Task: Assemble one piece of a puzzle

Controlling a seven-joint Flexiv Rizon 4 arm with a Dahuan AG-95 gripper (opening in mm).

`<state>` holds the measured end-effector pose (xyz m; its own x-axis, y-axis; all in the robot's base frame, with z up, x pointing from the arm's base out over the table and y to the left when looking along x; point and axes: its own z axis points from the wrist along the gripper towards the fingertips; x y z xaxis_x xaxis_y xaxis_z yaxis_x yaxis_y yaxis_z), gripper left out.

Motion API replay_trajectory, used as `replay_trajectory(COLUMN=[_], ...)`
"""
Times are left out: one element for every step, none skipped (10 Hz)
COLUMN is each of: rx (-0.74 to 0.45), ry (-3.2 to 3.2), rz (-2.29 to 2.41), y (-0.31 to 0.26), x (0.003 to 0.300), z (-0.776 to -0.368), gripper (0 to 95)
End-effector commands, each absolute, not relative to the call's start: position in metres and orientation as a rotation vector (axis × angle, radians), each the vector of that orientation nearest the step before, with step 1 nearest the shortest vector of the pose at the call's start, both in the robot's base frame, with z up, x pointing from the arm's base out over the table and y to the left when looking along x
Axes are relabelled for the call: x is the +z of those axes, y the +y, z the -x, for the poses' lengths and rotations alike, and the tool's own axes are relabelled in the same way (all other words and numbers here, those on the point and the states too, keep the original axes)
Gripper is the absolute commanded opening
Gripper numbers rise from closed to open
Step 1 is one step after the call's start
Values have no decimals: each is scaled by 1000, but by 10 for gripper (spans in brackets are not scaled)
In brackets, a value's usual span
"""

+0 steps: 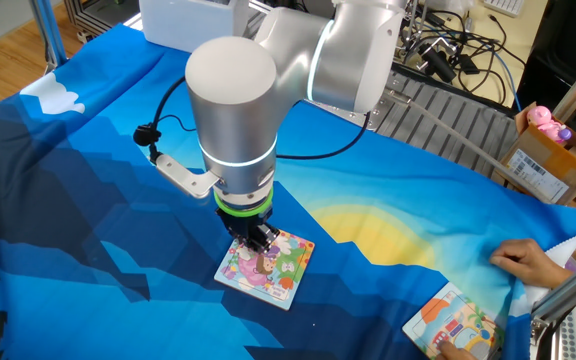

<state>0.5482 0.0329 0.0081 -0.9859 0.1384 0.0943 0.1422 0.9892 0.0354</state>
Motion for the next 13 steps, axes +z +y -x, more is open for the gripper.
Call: replay_trajectory(rx=[-65, -70, -73, -78, -78, -79, -81, -82, -81, -86, -87, -87, -87], ry=[-3043, -3044, -3044, -3043, -3043, -3043, -3043, -3043, -3041, -3039, -3039, -3039, -3038], rz=[218, 222, 222, 223, 220, 218, 215, 215, 215, 218, 219, 223, 224], y=[33, 34, 34, 34, 34, 34, 34, 34, 34, 35, 35, 35, 35], x=[8, 6, 5, 5, 4, 4, 4, 4, 5, 6, 6, 7, 7], z=[-547, -546, -546, -546, -546, -546, -546, -546, -546, -547, -547, -547, -547], gripper=[570, 570, 570, 570, 380, 190, 190, 0, 0, 0, 0, 0, 0])
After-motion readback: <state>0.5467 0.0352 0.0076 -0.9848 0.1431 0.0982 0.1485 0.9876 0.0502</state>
